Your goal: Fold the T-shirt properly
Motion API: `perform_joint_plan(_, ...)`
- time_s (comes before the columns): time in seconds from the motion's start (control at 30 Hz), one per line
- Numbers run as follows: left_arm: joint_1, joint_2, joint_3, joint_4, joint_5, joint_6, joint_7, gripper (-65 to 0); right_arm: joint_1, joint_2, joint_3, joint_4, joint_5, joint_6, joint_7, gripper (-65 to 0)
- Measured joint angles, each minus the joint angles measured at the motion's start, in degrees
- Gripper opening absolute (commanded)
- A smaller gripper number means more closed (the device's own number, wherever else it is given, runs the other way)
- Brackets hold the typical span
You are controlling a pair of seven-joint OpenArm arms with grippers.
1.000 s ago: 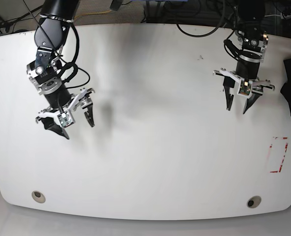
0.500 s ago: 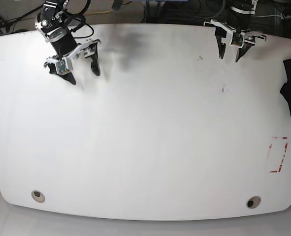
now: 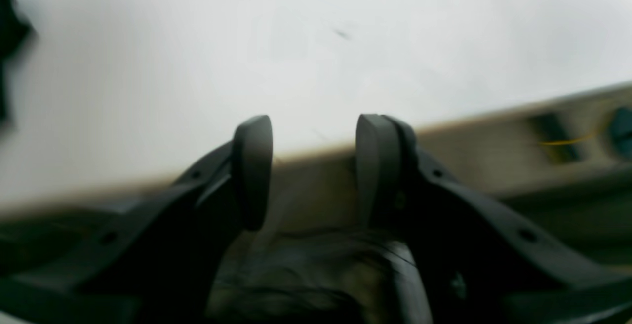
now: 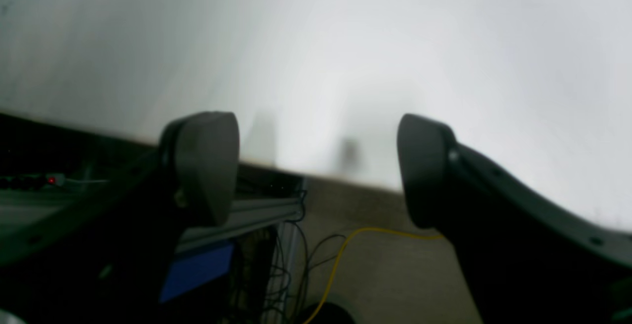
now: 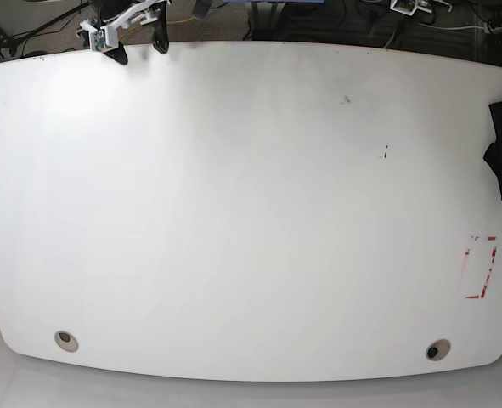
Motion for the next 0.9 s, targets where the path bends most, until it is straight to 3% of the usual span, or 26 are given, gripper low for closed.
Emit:
perform_joint_plan(0.23, 0.7, -5.6, -0.6, -8.8, -6.4, 0.4, -3.5, -39.4, -4.9, -4.2, -0.4, -0.2, 0.3, 0.1, 1.8, -17.8)
perform_joint_plan(0.47, -1.9, -6.5, 2.1, -26.1, -6.3, 0.1, -10.3, -39.4, -8.2, -3.8, -3.4, -10.1, -0.5, -0.4, 1.2, -17.8)
perform_joint_plan(0.67, -11.3, -11.3, 7.1, -44.7, -6.8, 0.4, -16.2, -39.4, -5.2, -3.4, -6.9, -22.7, 0.0, -0.2, 5.9, -17.8)
perform_joint_plan(0.8, -18.6, -10.8, 11.1, -58.2, -6.9, 0.7, -17.8, -39.4, -0.6, -2.3, -7.7, -34.2, 0.1, 0.2, 9.8, -17.8)
perform_joint_plan(0.9, -24.3, -9.5, 13.1, -66.2, -6.0, -0.1, -16.4, -39.4, 5.0, -1.2, -7.5, -42.2, -0.1, -0.6, 9.4, -17.8)
